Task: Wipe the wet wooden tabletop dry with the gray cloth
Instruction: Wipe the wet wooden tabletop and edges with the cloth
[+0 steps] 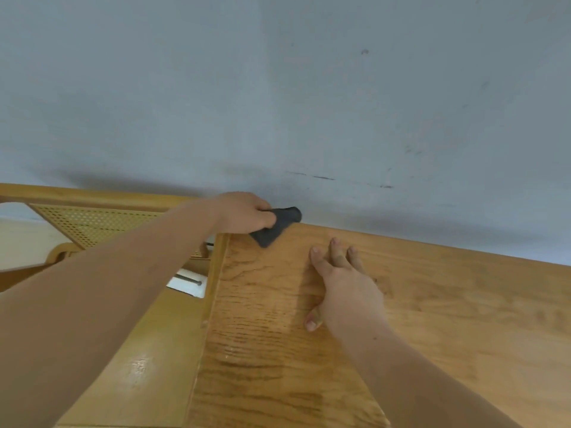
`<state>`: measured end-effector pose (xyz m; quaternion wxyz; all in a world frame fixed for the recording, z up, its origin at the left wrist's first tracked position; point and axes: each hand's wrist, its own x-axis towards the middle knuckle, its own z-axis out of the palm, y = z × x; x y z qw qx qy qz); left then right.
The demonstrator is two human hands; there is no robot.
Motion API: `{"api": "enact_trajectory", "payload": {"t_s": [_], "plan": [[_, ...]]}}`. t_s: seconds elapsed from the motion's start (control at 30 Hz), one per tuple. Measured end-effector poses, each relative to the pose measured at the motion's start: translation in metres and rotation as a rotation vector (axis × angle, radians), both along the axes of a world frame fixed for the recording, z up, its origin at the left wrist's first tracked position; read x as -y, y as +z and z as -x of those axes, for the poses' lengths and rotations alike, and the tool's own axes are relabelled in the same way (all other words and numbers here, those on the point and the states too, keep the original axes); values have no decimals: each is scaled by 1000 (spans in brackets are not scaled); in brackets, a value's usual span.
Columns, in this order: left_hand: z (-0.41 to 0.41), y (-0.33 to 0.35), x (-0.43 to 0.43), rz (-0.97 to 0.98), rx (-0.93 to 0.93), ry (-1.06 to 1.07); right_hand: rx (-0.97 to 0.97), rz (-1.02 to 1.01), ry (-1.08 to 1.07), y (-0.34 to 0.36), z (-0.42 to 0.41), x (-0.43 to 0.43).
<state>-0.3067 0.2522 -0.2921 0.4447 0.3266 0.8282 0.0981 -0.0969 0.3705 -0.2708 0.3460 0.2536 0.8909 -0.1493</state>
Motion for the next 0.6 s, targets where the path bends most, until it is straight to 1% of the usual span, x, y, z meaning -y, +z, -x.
{"api": "enact_trajectory", "payload": {"t_s": [0.07, 0.13, 0.2, 0.27, 0.37, 0.47, 0.53, 0.6], "plan": [[-1, 1, 1, 22, -18, 25, -6, 0, -4, -1, -1, 0], [-14, -1, -17, 32, -151, -45, -18, 8, -2, 1, -2, 0], [-41, -7, -42, -7, -315, -126, -59, 10, -13, 3, -4, 3], [-71, -12, -65, -79, -381, -209, -134, -23, -51, 3, -14, 4], [-91, -14, -74, -108, -398, -308, -264, -115, -59, -1, -40, 7], [-75, -12, -47, -124, -343, -345, -304, -91, -72, -4, -63, 4], [-57, -10, -24, -113, -291, -302, -353, -40, -107, 1, -70, -13], [-39, -5, -6, -78, -216, -214, -379, -42, -161, 12, -74, -45]]}}
